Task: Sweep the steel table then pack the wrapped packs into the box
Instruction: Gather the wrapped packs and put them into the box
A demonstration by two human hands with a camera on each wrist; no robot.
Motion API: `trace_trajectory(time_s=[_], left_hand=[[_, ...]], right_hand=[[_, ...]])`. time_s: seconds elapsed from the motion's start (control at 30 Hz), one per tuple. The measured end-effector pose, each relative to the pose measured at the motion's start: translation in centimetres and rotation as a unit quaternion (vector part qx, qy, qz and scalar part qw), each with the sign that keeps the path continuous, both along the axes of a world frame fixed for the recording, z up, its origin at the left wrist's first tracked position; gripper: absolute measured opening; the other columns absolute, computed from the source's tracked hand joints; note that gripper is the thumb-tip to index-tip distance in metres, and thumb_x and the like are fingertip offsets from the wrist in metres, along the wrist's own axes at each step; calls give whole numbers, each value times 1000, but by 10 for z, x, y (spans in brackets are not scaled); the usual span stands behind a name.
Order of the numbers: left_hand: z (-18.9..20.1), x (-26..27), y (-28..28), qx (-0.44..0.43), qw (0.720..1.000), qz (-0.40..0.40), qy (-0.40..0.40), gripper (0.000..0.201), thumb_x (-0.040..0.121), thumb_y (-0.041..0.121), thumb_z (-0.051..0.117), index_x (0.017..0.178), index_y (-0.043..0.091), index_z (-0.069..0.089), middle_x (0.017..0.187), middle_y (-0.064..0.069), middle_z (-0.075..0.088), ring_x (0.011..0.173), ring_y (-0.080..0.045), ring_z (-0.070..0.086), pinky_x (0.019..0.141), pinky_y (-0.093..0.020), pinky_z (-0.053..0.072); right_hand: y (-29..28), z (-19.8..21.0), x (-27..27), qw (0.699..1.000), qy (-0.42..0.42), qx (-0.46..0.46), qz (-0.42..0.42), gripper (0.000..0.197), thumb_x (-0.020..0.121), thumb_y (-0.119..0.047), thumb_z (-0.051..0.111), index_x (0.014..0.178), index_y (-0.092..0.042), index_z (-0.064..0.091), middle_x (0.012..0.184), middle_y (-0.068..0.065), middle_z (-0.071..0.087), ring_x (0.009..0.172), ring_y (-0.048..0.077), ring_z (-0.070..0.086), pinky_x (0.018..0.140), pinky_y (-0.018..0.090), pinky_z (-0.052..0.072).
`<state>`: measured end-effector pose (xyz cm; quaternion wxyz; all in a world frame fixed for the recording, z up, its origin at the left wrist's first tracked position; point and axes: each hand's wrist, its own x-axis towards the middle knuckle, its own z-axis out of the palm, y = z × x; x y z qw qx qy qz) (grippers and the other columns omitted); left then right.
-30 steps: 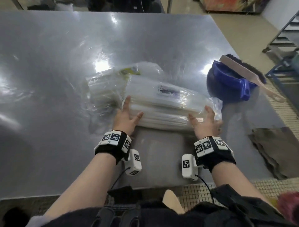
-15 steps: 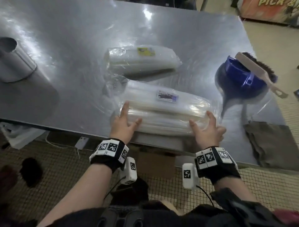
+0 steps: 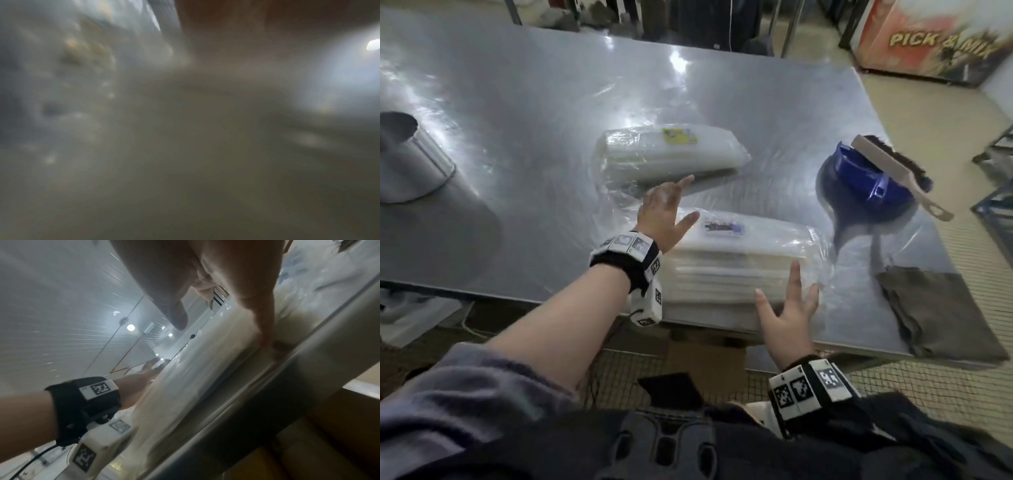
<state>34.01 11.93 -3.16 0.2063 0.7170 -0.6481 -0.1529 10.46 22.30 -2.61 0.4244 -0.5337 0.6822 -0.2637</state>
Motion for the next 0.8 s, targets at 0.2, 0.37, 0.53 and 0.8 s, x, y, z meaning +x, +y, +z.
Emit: trace_trajectory(time_s=[0.2,0.37,0.53,0.8], left_hand=[[-26,29,-33,150,986,-59,-51,70,89,66,33,149,36,13,151,-8,35,136,-29,37,111,-49,28],[-27,27,-15,194,979,10,-58,65,86,74,17,145,47,14,153,-4,31,139,-32,29,109,-61,19],[-25,-3,40,183,969,159,52,58,92,59,25,146,40,16,147,-11,33,132,-36,35,106,-53,24],[-48,-60,123,108,981,95,131,59,94,57,23,143,50,-9,118,-18,54,102,-31,56,98,-49,40]], right_hand=[[-30,5,13,999,12,49,6,80,95,-44,51,152,-40,-6,156,10,-34,150,33,0,119,35,11],[-73,9,21,993,61,90,36,81,93,-54,49,155,-35,0,157,12,-32,149,36,-4,119,37,9],[-114,27,26,996,54,59,43,78,95,-54,45,154,-35,-2,159,14,-25,149,38,8,119,45,13],[-66,4,24,992,68,52,94,79,94,-55,46,152,-42,-6,161,17,-18,150,34,-2,119,48,10]])
